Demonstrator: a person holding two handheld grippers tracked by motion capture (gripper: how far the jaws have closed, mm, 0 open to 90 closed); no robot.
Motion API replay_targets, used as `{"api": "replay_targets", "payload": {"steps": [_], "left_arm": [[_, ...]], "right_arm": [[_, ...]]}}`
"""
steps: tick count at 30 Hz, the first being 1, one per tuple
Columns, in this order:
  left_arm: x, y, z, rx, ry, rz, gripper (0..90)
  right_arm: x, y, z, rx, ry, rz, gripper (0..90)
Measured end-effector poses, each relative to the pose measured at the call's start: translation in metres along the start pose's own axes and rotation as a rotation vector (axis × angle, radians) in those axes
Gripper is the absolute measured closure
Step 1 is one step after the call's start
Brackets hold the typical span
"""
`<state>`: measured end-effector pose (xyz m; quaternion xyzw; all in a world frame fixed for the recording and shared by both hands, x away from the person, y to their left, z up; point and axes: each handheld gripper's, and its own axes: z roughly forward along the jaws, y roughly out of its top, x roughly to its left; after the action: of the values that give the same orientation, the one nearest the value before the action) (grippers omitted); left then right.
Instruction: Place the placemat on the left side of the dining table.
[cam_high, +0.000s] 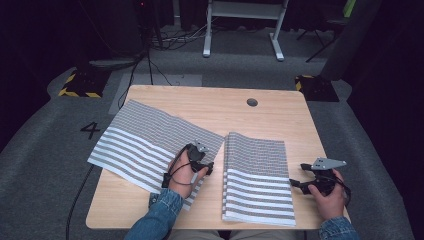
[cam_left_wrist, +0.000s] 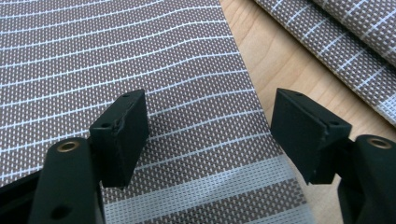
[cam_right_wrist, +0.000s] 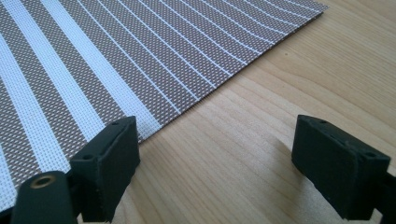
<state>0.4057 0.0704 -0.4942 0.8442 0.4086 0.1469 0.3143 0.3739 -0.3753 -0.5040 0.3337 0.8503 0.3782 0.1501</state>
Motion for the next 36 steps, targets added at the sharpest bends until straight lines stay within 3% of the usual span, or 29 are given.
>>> {"api": "replay_targets", "payload": {"steps": [2, 3, 5, 9, 11, 12, 13, 14, 16, 22, 27, 31, 36], "left_arm": [[0.001, 0.000, 0.000, -0.004, -0.002, 0.003, 32.3], [0.005, -0.001, 0.001, -0.032, -0.003, 0.021, 34.3], [0.010, -0.004, 0.004, -0.073, -0.031, 0.018, 41.7], [0.016, -0.003, 0.002, -0.071, -0.009, 0.037, 57.4], [0.016, -0.003, 0.002, -0.066, -0.025, 0.021, 65.9], [0.018, -0.002, 0.002, -0.062, -0.009, 0.028, 65.9], [0.022, -0.001, 0.000, -0.051, 0.016, 0.037, 80.0], [0.024, -0.001, -0.001, -0.052, 0.008, 0.035, 83.8], [0.027, -0.002, -0.003, -0.085, -0.022, -0.002, 85.4], [0.027, -0.001, -0.024, -0.175, -0.062, 0.013, 86.7], [0.020, 0.004, -0.048, -0.264, -0.118, 0.072, 86.9], [0.011, 0.005, -0.063, -0.299, -0.173, 0.113, 86.9], [0.004, 0.002, -0.074, -0.323, -0.206, 0.166, 86.9]], "right_arm": [[0.000, 0.000, 0.000, 0.000, 0.000, 0.000, 15.3], [0.000, 0.000, 0.000, 0.000, 0.000, 0.000, 15.3], [0.000, 0.000, 0.000, 0.000, 0.000, 0.000, 15.3], [0.000, 0.000, 0.000, 0.000, 0.000, 0.000, 15.3], [0.000, 0.000, 0.000, 0.000, 0.001, 0.000, 15.3], [0.000, 0.000, 0.000, 0.000, 0.001, 0.001, 15.3], [0.000, 0.000, 0.000, 0.000, 0.001, 0.000, 15.3], [0.000, 0.000, 0.000, 0.000, 0.001, 0.000, 15.3], [0.000, 0.000, 0.000, 0.000, 0.001, 0.000, 15.3], [0.000, 0.000, 0.000, 0.002, 0.001, -0.001, 15.3], [0.000, 0.000, 0.000, 0.000, 0.001, 0.000, 15.3], [0.000, 0.000, 0.000, 0.000, 0.001, 0.000, 15.3], [0.000, 0.000, 0.000, 0.000, 0.001, -0.001, 15.3]]}}
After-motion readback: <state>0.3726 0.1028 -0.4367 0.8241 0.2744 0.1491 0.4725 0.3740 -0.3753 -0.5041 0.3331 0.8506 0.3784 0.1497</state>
